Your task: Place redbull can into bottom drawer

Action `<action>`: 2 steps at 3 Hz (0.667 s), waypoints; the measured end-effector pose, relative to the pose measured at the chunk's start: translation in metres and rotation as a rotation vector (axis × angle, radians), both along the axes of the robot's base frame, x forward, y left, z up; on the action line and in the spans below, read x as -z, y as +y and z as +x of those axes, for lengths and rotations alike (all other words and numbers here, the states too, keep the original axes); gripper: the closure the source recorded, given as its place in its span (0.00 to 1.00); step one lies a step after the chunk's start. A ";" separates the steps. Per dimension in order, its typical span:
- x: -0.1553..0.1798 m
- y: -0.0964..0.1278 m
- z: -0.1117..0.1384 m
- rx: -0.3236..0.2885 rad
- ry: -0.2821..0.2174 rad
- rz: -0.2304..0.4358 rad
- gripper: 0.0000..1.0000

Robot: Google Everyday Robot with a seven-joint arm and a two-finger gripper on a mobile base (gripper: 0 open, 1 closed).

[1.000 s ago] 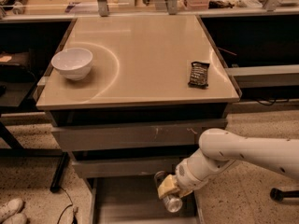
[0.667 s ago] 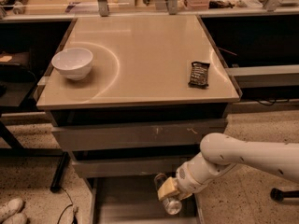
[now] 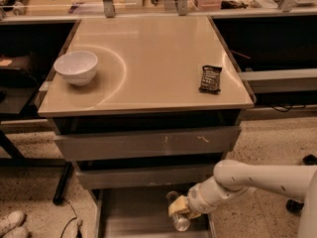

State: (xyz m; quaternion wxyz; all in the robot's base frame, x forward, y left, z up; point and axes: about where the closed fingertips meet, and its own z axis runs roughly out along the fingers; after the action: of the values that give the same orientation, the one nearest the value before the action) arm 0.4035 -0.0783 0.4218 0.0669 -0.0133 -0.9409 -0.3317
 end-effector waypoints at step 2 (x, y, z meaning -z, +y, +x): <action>0.051 0.002 -0.006 0.058 0.065 0.031 1.00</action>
Offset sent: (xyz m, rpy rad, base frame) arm 0.0003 -0.0006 -0.0364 0.0205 0.0386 -0.0499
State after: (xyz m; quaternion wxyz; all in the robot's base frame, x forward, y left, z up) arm 0.3978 -0.0760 0.3703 0.0882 -0.0503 -0.9322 -0.3475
